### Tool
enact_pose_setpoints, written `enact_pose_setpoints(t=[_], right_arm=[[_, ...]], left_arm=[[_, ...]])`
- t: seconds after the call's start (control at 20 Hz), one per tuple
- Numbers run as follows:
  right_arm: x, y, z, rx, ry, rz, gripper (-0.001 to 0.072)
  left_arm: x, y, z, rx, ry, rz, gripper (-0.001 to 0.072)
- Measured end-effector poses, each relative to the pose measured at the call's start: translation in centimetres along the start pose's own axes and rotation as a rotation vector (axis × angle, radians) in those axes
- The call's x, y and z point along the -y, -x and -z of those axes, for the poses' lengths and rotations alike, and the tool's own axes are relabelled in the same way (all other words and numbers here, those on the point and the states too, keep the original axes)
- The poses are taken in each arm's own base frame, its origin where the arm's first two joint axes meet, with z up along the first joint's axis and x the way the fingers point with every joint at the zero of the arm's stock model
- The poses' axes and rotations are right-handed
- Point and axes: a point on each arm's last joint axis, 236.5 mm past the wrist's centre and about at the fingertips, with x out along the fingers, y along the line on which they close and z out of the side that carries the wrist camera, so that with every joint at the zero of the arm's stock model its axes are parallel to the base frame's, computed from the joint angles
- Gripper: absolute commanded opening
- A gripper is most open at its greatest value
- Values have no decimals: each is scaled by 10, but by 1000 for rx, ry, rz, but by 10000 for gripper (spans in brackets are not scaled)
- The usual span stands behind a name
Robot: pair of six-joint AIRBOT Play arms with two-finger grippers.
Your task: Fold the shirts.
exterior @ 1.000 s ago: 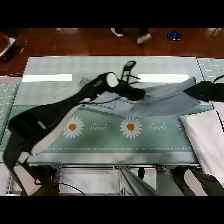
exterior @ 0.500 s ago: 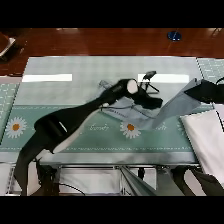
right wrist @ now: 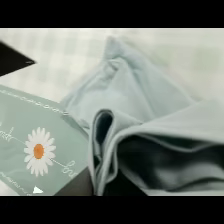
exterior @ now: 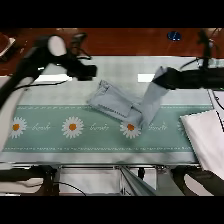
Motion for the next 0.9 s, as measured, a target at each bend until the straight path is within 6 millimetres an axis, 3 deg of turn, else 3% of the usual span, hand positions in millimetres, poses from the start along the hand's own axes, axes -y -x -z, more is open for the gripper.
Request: enact_pose_setpoints(t=[0.05,0.15,0.25,0.4,0.6,0.65,0.7,0.75,0.9], right_arm=[[-8,-20,-6,-21,15,-19,32],[-23,-62,-16,-63,43,-54,32],[-34,-106,-20,-106,66,-77,32],[-37,-166,-15,-171,74,-93,32],[-31,-225,2,-249,55,-97,34],[-30,-236,6,-262,48,-97,148],[-31,-244,10,-276,45,-100,376],[-33,-252,15,-287,41,-107,412],[-38,-263,25,-320,46,-120,412]], left_arm=[[-19,21,13,38,25,-31,19],[-37,50,45,115,76,-48,19],[-48,62,85,163,126,-48,19],[-47,57,137,195,209,14,19],[-45,39,170,211,299,84,19],[-45,35,172,215,313,91,19],[-46,32,174,215,323,95,19],[-46,30,172,229,337,103,19],[-48,24,168,247,361,110,19]])
